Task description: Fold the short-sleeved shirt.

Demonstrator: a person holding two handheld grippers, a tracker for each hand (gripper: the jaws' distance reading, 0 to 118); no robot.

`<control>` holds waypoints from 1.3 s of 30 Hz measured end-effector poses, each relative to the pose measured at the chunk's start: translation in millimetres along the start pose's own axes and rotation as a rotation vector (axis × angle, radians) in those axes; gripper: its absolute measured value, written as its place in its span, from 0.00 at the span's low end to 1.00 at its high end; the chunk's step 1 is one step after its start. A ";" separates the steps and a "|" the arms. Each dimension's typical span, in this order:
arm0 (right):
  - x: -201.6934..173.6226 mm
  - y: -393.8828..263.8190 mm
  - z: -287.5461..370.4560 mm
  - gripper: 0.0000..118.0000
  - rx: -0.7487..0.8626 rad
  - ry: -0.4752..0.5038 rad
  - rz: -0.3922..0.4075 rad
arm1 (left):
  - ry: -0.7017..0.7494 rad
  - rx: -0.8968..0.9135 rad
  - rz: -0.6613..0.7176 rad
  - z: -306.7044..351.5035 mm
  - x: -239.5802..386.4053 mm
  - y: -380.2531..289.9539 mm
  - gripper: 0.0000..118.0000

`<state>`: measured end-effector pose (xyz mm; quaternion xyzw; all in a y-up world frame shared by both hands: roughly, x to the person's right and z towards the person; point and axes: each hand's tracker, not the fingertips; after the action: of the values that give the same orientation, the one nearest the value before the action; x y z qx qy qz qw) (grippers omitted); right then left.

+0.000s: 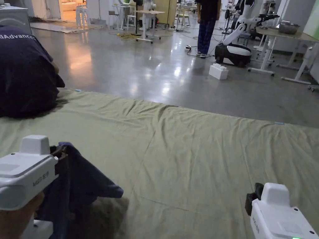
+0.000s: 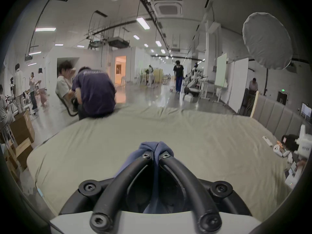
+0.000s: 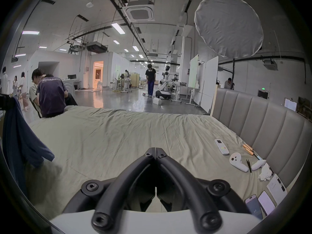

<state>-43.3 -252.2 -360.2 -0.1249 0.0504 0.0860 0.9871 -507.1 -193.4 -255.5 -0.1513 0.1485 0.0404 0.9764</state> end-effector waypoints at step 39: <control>130.0 -33.8 36.5 0.00 -0.047 -0.190 -0.112 | -0.514 -0.250 -0.217 -54.7 361.1 -73.1 0.54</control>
<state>93.1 -254.7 -332.7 -0.1420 -0.0526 0.0433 0.9875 -169.2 -267.4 -393.7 -0.2701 -0.1264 -0.0092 0.9545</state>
